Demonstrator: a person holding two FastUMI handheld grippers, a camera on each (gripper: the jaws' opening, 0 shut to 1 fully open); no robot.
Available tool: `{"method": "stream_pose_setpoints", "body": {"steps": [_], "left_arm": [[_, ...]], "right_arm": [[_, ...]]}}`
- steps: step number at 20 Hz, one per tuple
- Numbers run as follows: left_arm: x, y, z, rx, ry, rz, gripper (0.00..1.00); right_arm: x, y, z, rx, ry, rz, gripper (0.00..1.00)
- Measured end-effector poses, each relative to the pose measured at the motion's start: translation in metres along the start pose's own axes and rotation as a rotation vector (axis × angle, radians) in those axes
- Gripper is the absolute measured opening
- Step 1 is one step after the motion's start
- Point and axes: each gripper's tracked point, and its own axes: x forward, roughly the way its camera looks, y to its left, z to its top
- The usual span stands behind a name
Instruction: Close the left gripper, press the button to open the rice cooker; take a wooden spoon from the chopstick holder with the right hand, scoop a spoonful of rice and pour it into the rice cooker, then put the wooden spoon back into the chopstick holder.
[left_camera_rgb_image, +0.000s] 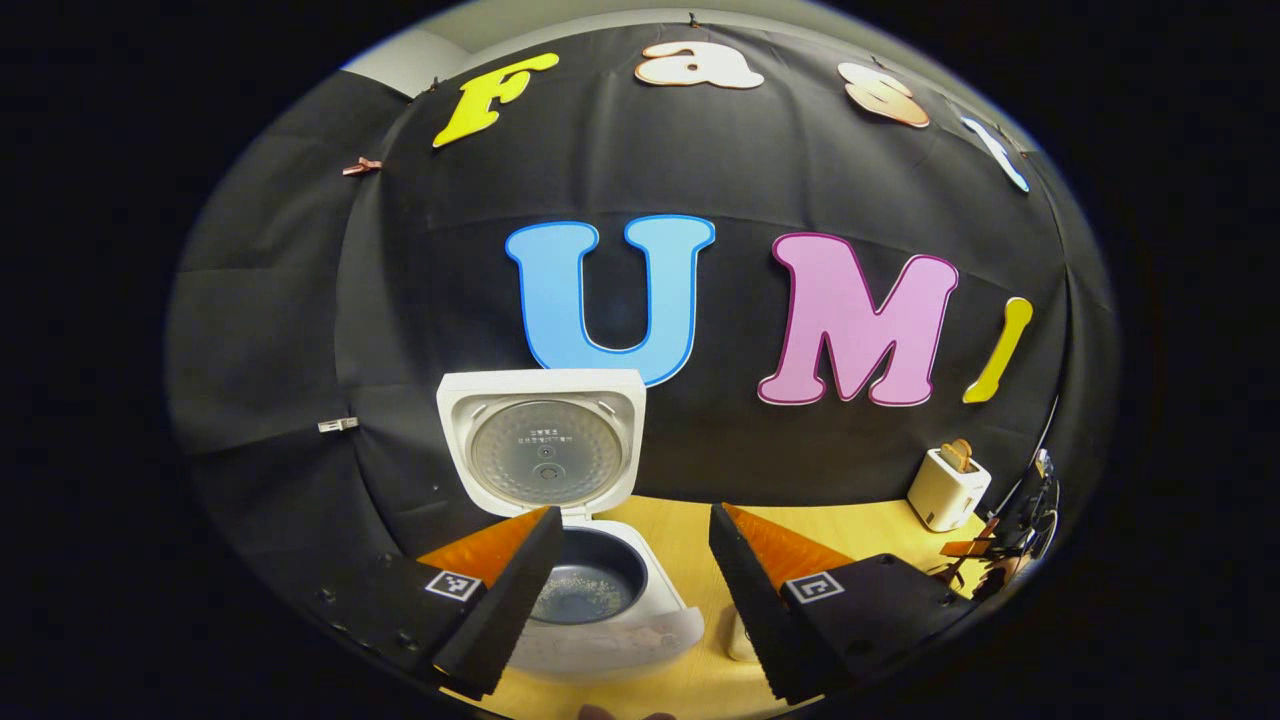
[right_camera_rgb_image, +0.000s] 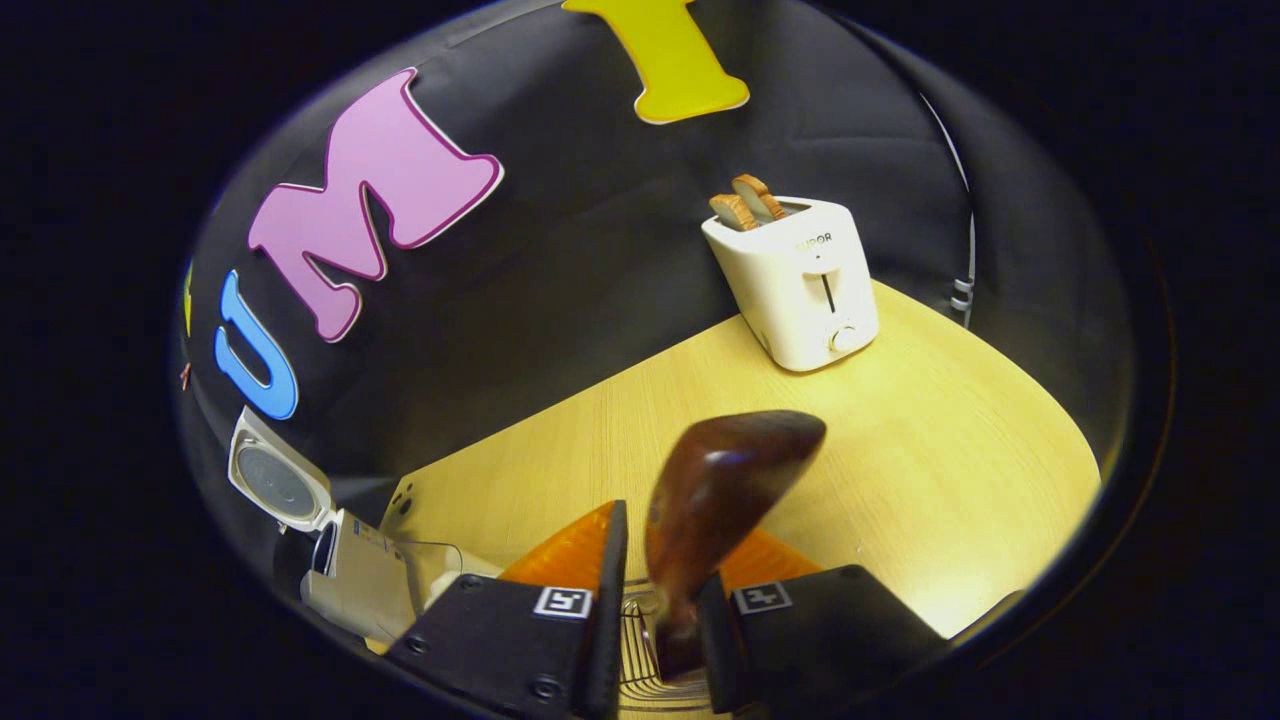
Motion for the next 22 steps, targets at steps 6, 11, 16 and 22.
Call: {"method": "stream_pose_setpoints", "body": {"steps": [6, 11, 16, 22], "left_arm": [[0.009, 0.007, 0.014, -0.014, -0.046, -0.035, 0.95], [0.017, 0.015, 0.02, -0.02, -0.07, -0.069, 0.95], [0.029, 0.028, 0.04, -0.005, -0.125, -0.093, 0.94], [0.069, 0.06, 0.099, 0.031, -0.235, -0.071, 0.94]], "right_arm": [[-0.03, -0.006, 0.01, 0.016, -0.021, -0.039, 0.6], [-0.067, -0.016, 0.018, 0.024, -0.061, -0.087, 0.66], [-0.113, -0.016, 0.025, -0.05, -0.103, -0.123, 0.65], [-0.177, 0.028, 0.041, -0.19, -0.179, -0.082, 0.65]]}}
